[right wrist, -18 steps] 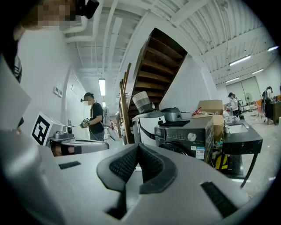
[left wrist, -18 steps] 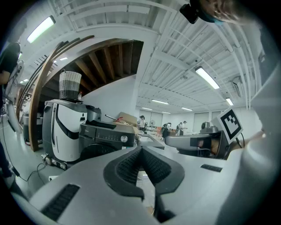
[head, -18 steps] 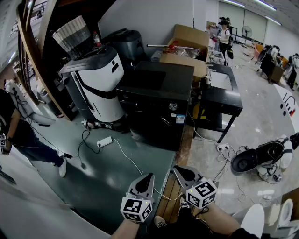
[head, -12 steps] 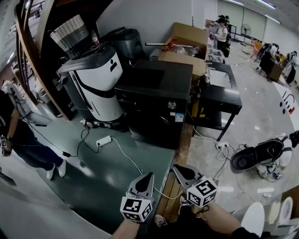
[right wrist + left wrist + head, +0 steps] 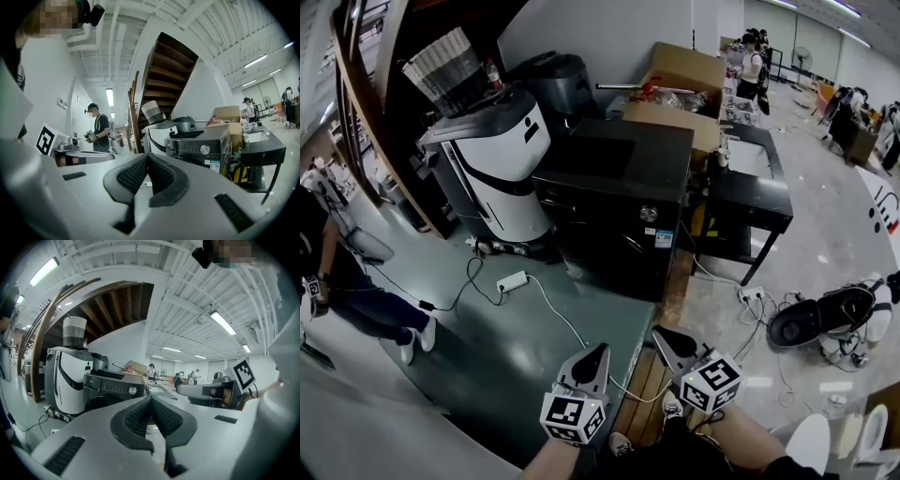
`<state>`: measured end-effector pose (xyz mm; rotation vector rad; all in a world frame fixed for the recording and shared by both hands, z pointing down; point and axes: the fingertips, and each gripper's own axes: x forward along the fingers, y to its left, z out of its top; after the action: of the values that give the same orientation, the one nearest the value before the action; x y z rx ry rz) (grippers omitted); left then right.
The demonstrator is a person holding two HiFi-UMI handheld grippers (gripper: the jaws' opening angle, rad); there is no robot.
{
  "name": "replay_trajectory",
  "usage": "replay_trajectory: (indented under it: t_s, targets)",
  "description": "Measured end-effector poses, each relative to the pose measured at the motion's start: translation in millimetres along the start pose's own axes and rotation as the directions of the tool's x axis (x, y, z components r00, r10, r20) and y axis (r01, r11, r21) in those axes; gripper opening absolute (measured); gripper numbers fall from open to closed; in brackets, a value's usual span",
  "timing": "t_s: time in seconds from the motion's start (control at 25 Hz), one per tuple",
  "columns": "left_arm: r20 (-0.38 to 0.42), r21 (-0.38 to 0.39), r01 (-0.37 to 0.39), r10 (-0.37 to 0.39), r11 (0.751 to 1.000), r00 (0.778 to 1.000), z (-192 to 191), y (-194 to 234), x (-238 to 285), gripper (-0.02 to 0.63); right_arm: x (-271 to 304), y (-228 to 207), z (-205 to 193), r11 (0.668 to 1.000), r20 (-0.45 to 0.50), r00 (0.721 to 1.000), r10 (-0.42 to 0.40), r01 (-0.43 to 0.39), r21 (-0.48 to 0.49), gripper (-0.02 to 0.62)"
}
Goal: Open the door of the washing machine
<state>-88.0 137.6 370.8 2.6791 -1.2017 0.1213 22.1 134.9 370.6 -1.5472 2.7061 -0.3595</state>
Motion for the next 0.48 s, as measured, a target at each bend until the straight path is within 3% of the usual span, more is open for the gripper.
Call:
replay_trajectory:
  t_s: [0.48]
  targets:
    - [0.024,0.008,-0.094,0.093,0.996,0.995,18,14,50,0.018,41,-54,20,0.996,0.007,0.996,0.091,-0.091,-0.017,0.017]
